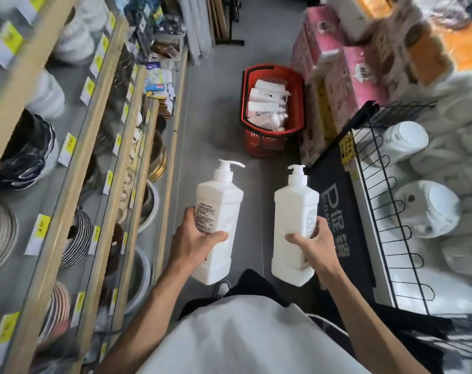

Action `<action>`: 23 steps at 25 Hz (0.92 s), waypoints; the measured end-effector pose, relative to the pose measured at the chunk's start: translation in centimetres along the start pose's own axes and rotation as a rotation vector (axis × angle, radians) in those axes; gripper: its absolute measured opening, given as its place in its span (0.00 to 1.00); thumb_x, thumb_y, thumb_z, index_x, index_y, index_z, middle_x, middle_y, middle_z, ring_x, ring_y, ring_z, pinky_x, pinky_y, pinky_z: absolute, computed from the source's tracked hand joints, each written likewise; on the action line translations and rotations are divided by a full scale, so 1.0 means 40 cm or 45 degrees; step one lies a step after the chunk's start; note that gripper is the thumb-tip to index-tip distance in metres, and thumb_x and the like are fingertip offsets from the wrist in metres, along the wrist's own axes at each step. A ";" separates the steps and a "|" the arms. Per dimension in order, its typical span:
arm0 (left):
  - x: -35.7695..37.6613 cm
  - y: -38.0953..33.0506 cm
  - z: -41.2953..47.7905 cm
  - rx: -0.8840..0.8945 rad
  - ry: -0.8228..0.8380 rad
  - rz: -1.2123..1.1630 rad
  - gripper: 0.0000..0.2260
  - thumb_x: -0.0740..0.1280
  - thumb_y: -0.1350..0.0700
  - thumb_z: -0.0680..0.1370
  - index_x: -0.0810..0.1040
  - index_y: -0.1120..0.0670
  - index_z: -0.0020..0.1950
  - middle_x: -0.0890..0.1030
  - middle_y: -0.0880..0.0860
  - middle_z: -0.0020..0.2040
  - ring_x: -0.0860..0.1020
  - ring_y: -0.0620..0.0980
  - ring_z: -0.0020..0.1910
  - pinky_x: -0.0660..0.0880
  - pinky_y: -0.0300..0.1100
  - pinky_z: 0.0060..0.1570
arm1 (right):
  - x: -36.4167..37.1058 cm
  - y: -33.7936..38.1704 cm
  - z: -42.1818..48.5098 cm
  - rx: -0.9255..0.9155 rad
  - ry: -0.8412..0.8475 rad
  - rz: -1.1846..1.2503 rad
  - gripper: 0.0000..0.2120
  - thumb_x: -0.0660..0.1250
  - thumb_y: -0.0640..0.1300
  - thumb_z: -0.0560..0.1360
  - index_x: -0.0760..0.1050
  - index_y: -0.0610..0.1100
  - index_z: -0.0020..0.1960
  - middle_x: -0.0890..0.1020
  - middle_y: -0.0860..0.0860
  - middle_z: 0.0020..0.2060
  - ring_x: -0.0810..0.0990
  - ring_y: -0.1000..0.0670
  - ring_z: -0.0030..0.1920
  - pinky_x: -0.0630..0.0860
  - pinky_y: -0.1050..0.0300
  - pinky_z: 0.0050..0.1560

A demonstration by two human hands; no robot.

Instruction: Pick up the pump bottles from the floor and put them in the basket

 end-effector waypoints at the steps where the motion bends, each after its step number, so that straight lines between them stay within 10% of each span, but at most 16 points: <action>1: -0.007 -0.015 0.038 -0.002 0.002 -0.003 0.33 0.75 0.43 0.58 0.69 0.44 0.60 0.82 0.43 0.49 0.81 0.43 0.46 0.77 0.43 0.42 | 0.006 0.017 0.032 -0.003 -0.003 -0.008 0.35 0.76 0.50 0.59 0.68 0.46 0.63 0.79 0.52 0.50 0.80 0.53 0.49 0.76 0.57 0.43; 23: -0.079 -0.457 0.975 -0.025 -0.066 -0.105 0.29 0.77 0.47 0.59 0.72 0.48 0.57 0.83 0.46 0.48 0.81 0.46 0.46 0.76 0.44 0.42 | 0.126 0.461 0.912 0.039 -0.042 -0.028 0.34 0.76 0.52 0.59 0.67 0.49 0.62 0.78 0.54 0.50 0.79 0.52 0.49 0.75 0.56 0.44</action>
Point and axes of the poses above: each hand's wrist, its own z-axis towards the middle knuckle, its own x-axis out of the palm, y = z × x, the point moved 4 cm from there along z, towards the middle knuckle
